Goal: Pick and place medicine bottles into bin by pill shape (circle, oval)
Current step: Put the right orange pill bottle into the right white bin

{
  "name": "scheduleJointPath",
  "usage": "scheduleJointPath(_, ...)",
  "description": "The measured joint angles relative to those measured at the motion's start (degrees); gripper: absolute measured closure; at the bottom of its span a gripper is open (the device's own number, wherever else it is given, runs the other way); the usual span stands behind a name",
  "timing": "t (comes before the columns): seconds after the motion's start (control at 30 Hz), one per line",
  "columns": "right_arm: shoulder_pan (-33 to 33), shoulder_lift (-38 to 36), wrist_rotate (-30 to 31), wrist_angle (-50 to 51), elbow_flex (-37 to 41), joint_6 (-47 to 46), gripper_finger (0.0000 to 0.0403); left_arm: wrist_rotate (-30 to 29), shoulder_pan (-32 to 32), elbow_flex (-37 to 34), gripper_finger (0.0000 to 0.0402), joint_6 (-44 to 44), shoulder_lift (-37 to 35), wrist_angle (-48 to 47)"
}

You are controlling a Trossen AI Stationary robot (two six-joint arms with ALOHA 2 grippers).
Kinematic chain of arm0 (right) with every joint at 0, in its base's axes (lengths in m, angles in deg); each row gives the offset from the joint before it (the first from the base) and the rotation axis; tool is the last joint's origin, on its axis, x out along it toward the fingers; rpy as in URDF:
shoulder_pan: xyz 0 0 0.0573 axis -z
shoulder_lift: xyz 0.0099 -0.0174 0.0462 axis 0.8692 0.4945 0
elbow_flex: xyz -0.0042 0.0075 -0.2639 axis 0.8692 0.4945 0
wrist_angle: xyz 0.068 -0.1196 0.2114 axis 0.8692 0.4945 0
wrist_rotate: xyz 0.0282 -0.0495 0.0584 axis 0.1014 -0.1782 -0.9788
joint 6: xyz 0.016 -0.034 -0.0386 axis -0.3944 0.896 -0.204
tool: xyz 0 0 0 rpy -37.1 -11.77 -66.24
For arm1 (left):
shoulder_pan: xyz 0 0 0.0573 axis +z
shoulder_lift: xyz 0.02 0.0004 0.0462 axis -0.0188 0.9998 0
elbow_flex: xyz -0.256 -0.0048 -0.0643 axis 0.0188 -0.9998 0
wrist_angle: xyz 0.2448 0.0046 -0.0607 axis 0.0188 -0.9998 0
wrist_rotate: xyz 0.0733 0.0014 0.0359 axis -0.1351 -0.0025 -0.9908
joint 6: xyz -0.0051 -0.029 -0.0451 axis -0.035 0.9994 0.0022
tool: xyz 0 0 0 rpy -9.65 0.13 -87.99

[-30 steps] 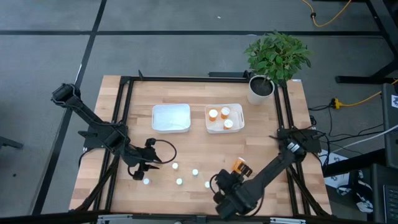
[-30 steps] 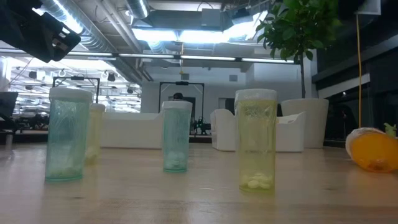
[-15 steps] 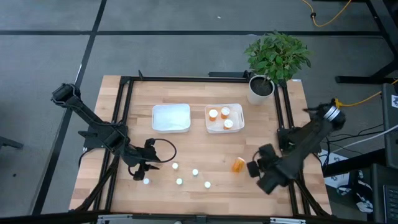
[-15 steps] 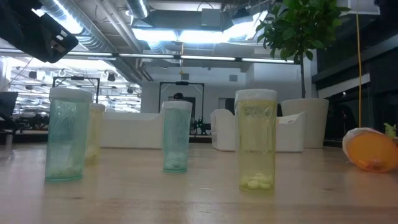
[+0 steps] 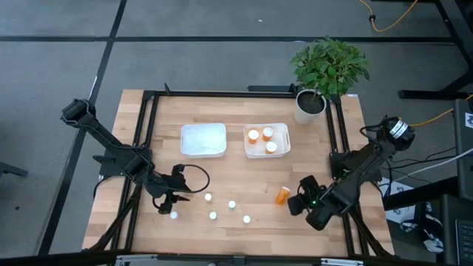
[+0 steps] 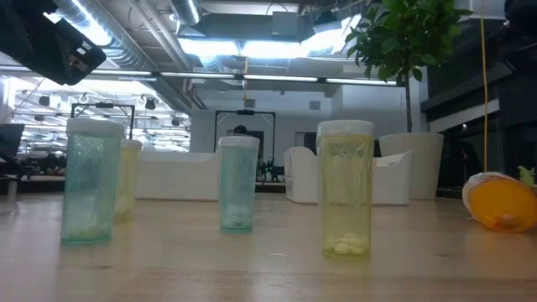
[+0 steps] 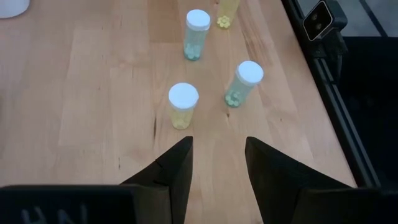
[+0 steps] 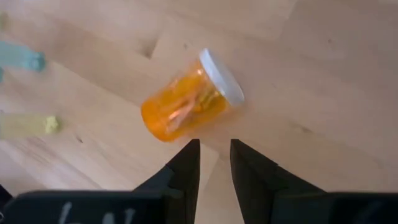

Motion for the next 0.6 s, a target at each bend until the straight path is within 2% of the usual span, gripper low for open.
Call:
scheduleJointPath(0.13,0.0,0.0,2.5,-0.2,0.0,0.0,0.0313,0.0,0.0,0.0,0.0261,0.0,0.0,0.0)
scheduleJointPath(0.43,0.5,0.0,2.2,-0.8,0.0,-1.1,0.0309,0.0,0.0,0.0,0.0261,0.0,0.0,0.0)
scheduleJointPath(0.6,2.4,0.0,0.9,-0.3,0.0,-1.6,0.0267,0.0,0.0,0.0,0.0261,-0.1,0.0,0.0)
